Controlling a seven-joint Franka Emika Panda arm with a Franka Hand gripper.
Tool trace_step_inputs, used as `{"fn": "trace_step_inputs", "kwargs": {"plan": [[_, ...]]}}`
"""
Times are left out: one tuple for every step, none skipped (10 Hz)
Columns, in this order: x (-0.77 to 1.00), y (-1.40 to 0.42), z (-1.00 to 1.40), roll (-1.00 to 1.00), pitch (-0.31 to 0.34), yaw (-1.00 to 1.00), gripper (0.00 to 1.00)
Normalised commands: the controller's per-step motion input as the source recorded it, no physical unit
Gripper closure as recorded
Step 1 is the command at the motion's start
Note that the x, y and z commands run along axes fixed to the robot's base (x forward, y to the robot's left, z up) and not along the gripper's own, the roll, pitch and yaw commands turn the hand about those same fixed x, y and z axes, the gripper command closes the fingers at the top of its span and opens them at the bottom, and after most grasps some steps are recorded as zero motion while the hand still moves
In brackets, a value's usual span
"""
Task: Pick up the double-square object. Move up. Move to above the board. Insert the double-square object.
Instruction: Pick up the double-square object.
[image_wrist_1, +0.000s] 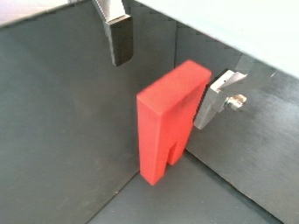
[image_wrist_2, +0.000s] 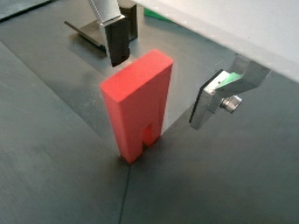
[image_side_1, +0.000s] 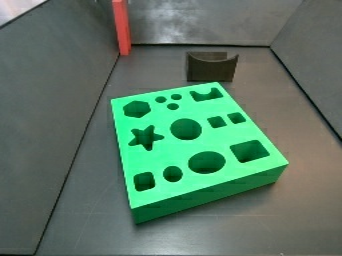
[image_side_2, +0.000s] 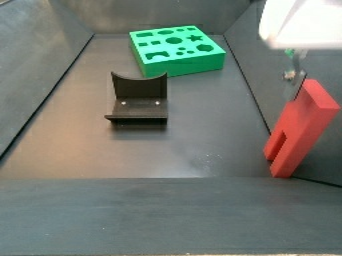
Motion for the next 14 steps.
{"fn": "trace_step_inputs", "kwargs": {"plan": [[-0.21,0.13,-0.57,0.01,-0.15,0.0,0.0],[-0.24,0.0,-0.28,0.02,-0.234,0.0,0.0],[0.0,0.0,0.0,0.0,0.016,0.0,0.0],[0.0,0.02,0.0,0.0,0.0,0.0,0.0],[0.0,0.0,0.0,0.0,0.0,0.0,0.0],[0.0,0.0,0.0,0.0,0.0,0.0,1.0],[0.0,0.0,0.0,0.0,0.0,0.0,1.0],[0.0,0.0,0.0,0.0,0.0,0.0,1.0],[0.0,0.0,0.0,0.0,0.0,0.0,1.0],[0.0,0.0,0.0,0.0,0.0,0.0,1.0],[0.0,0.0,0.0,0.0,0.0,0.0,1.0],[0.0,0.0,0.0,0.0,0.0,0.0,1.0],[0.0,0.0,0.0,0.0,0.0,0.0,1.0],[0.0,0.0,0.0,0.0,0.0,0.0,1.0]]}}
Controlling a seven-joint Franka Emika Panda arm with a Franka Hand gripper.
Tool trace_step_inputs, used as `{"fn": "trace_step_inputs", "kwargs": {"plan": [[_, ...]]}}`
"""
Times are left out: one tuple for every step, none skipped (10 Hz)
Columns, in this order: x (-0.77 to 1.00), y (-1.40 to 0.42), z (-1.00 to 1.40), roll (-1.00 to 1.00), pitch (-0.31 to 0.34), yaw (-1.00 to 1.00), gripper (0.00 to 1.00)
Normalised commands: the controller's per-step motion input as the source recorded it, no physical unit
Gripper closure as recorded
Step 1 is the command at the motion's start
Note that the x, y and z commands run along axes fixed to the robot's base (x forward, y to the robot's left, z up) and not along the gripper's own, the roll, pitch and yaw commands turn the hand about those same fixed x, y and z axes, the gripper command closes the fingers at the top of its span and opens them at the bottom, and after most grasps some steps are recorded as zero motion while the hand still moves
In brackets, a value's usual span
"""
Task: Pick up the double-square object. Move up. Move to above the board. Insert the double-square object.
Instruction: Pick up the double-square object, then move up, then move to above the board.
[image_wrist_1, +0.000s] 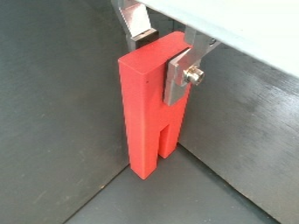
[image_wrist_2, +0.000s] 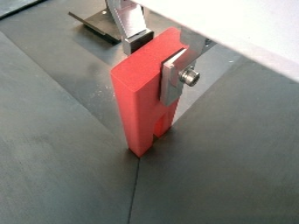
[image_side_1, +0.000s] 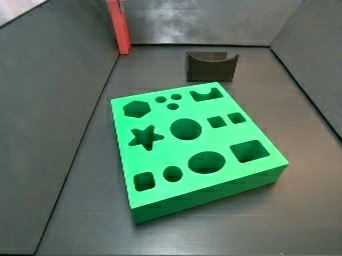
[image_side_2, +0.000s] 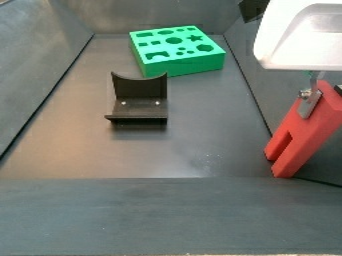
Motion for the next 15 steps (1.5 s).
{"fn": "trace_step_inputs", "kwargs": {"plan": [[0.0,0.0,0.0,0.0,0.0,0.0,1.0],[0.0,0.0,0.0,0.0,0.0,0.0,1.0],[0.0,0.0,0.83,0.0,0.0,0.0,1.0],[-0.01,-0.05,0.81,-0.01,0.015,0.0,1.0],[-0.03,-0.05,0.73,0.01,0.035,0.0,1.0],[-0.02,-0.03,0.63,0.03,0.044,0.0,1.0],[-0.02,-0.01,0.48,0.07,0.06,0.0,1.0],[-0.02,-0.01,0.36,0.08,0.071,0.01,1.0],[-0.02,-0.01,0.29,0.09,0.075,0.01,1.0],[0.49,-0.09,1.0,0.04,-0.298,0.4,1.0],[0.51,-0.1,1.0,0.04,-0.279,0.39,1.0],[0.37,-0.07,0.88,0.01,-0.149,0.26,1.0],[0.23,-0.04,0.72,-0.03,-0.076,0.16,1.0],[0.11,-0.03,0.55,-0.05,-0.019,0.09,1.0],[0.07,-0.02,0.46,-0.05,0.0,0.06,1.0]]}}
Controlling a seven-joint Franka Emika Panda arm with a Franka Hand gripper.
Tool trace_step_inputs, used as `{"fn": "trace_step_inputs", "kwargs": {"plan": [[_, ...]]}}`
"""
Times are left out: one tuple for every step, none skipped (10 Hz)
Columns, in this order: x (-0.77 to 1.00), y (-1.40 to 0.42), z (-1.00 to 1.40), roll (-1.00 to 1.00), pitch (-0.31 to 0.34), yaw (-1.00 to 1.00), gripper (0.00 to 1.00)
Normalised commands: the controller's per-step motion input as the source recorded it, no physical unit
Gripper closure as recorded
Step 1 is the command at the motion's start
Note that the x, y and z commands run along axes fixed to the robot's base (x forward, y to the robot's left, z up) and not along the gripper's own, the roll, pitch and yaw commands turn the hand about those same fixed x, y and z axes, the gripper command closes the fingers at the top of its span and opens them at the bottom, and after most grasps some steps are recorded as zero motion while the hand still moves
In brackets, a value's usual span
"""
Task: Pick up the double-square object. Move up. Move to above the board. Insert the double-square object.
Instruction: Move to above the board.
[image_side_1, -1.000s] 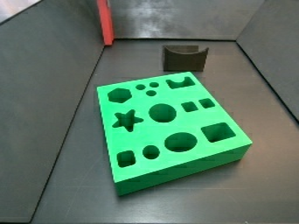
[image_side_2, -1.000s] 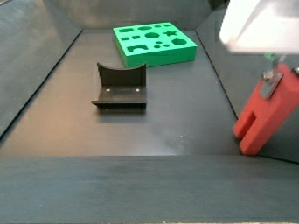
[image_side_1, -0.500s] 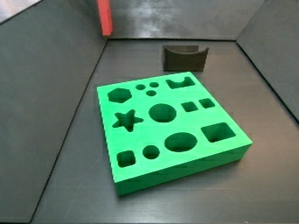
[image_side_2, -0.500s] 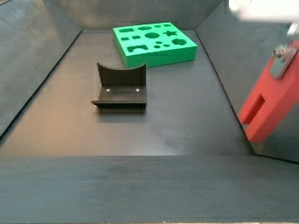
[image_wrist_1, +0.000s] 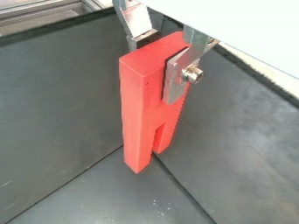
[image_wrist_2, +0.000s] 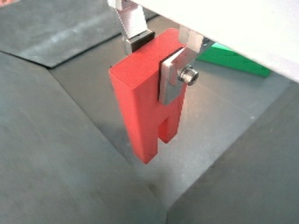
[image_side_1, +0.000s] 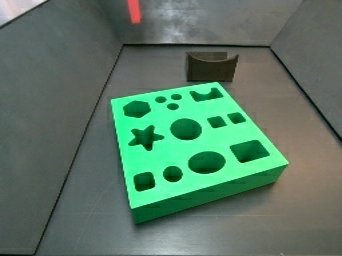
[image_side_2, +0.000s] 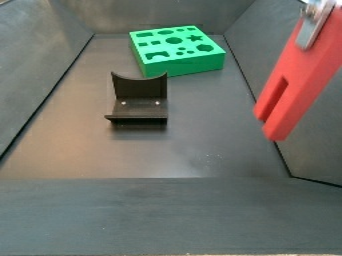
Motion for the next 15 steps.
{"fn": "trace_step_inputs", "kwargs": {"plan": [[0.04,-0.02,0.29,-0.04,0.031,0.04,1.0],[0.03,-0.02,0.19,-0.03,0.046,0.04,1.0],[0.28,-1.0,0.21,-0.13,0.731,-0.52,1.0],[0.28,-1.0,0.21,-0.12,0.724,-0.5,1.0],[0.28,-1.0,0.22,-0.09,0.557,-0.28,1.0],[0.29,-1.0,0.21,-0.1,0.387,-0.15,1.0],[0.29,-1.0,0.21,-0.05,0.241,-0.05,1.0],[0.3,-1.0,0.22,-0.04,0.199,-0.03,1.0],[0.3,-1.0,0.22,-0.03,0.144,-0.01,1.0],[0.3,-1.0,0.22,-0.03,0.128,-0.01,1.0],[0.31,-1.0,0.22,-0.01,0.119,0.0,1.0],[0.32,-1.0,0.22,-0.02,0.113,0.0,1.0],[0.32,-1.0,0.22,-0.01,0.12,0.0,1.0],[0.33,-1.0,0.22,-0.02,0.12,0.01,1.0],[0.34,-1.0,0.22,0.0,0.125,0.01,1.0]]}}
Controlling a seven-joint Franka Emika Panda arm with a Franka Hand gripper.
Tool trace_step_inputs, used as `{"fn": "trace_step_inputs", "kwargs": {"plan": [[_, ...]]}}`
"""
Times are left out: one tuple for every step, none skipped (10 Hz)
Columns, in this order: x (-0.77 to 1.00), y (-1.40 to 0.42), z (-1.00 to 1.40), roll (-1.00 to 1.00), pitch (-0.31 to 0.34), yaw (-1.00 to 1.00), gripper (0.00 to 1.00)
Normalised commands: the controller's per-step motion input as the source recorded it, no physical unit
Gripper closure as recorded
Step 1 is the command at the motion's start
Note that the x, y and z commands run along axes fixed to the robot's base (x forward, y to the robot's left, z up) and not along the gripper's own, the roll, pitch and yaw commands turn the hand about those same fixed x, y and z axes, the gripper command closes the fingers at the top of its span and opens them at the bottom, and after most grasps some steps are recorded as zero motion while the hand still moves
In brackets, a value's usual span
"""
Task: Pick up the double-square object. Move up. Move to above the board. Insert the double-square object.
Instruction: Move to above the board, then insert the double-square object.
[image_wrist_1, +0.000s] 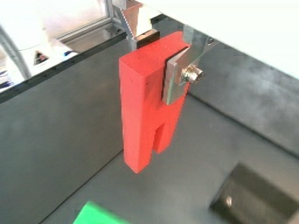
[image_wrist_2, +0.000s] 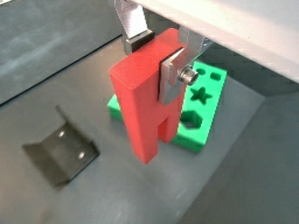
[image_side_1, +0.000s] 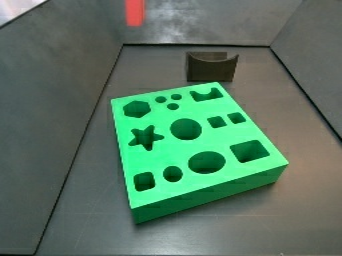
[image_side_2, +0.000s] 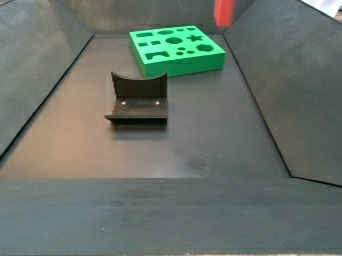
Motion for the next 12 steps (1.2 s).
{"fn": "trace_step_inputs", "kwargs": {"plan": [[0.35,-1.0,0.23,-0.01,0.117,0.01,1.0],[0.36,-1.0,0.23,0.0,0.12,0.01,1.0],[0.37,-1.0,0.23,-0.01,0.117,0.01,1.0],[0.39,-1.0,0.24,0.01,0.119,0.01,1.0],[0.4,-1.0,0.24,0.0,0.121,0.01,1.0],[0.36,-0.84,0.21,0.01,0.128,0.01,1.0],[0.3,-0.65,0.16,0.01,0.13,0.01,1.0],[0.19,-0.34,0.1,0.01,0.123,0.01,1.0],[0.12,-0.21,0.07,0.02,0.094,0.01,1.0],[0.02,0.0,0.0,0.0,0.0,0.0,1.0],[0.16,-0.07,0.0,0.0,-0.007,-0.01,1.0],[0.29,-0.16,0.0,0.0,-0.009,-0.08,1.0]]}}
